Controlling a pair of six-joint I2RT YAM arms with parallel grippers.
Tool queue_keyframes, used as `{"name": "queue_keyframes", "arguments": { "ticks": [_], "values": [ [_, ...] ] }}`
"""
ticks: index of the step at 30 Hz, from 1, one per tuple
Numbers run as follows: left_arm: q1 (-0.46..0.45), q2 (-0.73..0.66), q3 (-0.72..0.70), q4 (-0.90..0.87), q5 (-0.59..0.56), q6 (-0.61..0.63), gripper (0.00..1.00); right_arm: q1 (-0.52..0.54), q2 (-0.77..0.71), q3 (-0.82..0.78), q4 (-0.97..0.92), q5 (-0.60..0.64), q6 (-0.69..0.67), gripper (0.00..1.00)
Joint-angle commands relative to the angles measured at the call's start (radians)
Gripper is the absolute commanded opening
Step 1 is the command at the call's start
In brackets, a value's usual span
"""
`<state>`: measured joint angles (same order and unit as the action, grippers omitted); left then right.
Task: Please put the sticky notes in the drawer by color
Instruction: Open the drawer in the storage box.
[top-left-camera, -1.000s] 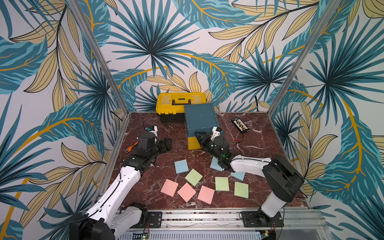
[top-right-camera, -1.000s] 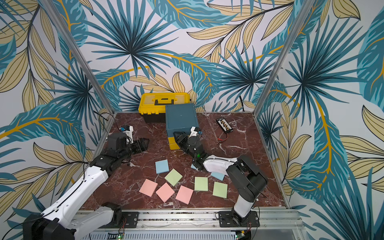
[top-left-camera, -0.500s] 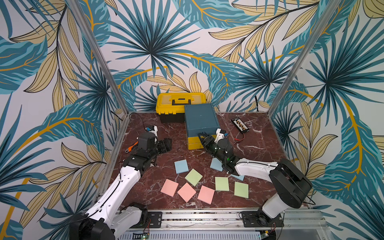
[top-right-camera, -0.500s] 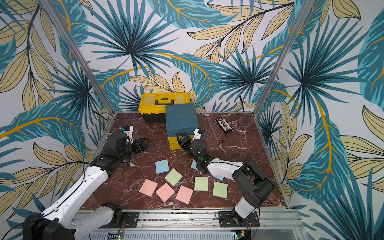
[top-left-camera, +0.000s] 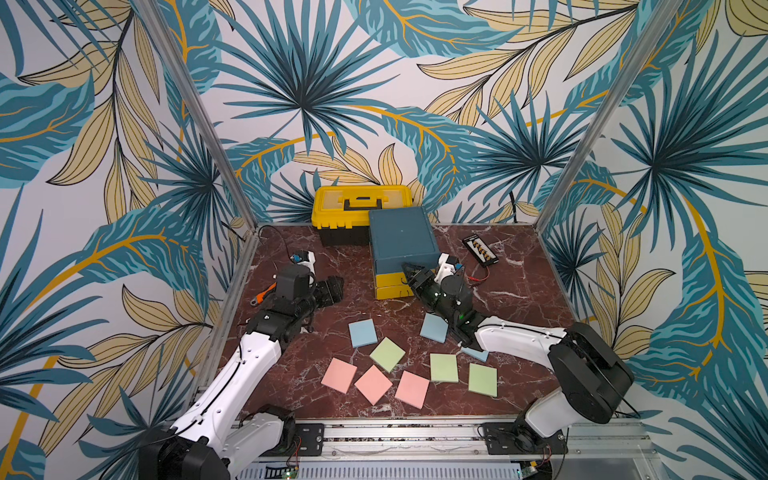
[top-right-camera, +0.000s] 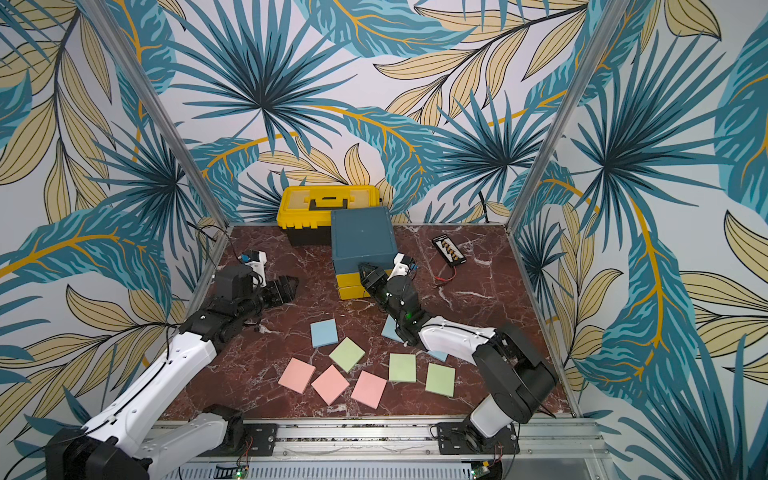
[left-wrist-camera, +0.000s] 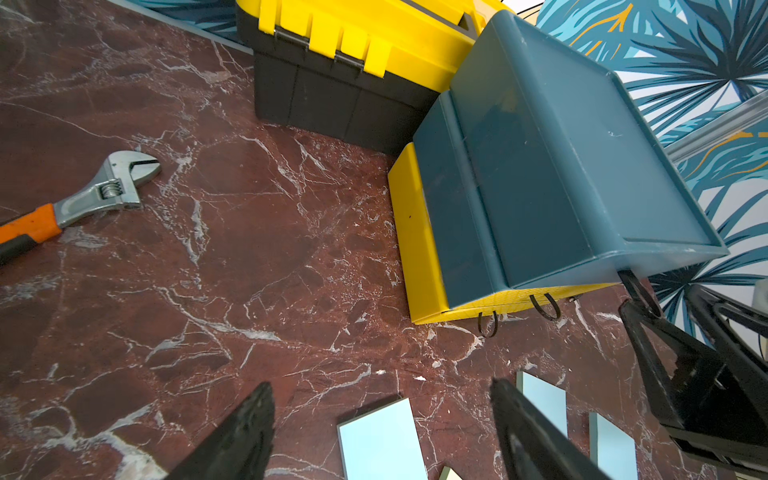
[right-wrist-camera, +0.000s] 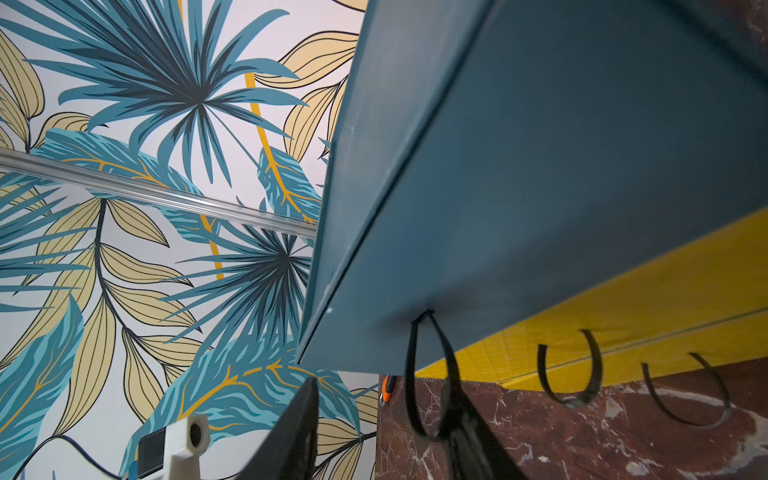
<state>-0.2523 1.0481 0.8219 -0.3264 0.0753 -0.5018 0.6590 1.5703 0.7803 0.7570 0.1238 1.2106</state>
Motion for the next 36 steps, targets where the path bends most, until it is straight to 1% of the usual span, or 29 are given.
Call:
{"name": "queue_keyframes", "arguments": {
  "ticks": [1,7,12,15,17,23,36],
  "values": [
    [-0.003,-0.02,-0.01,0.015,0.003,0.014,0.83,-0.011,-0.009,-0.024,-0.005,0.022,-0.022,0.48],
    [-0.003,-0.02,-0.01,0.015,0.003,0.016,0.83,-0.019,0.002,-0.011,-0.006,0.017,-0.032,0.45],
    [-0.002,-0.019,-0.01,0.015,0.001,0.016,0.83,-0.022,0.031,-0.007,0.032,0.004,-0.017,0.4],
    [-0.003,-0.019,-0.012,0.016,0.001,0.016,0.83,-0.024,0.042,-0.002,0.048,0.001,-0.016,0.36],
    [-0.003,-0.019,-0.013,0.017,0.0,0.016,0.83,-0.026,0.046,0.0,0.051,0.002,-0.016,0.31],
    [-0.003,-0.017,-0.013,0.019,0.0,0.017,0.83,-0.03,0.05,0.003,0.057,0.005,-0.022,0.29],
    [-0.002,-0.018,-0.015,0.02,-0.003,0.017,0.83,-0.033,0.074,0.024,0.068,-0.028,-0.006,0.08]
  ]
}}
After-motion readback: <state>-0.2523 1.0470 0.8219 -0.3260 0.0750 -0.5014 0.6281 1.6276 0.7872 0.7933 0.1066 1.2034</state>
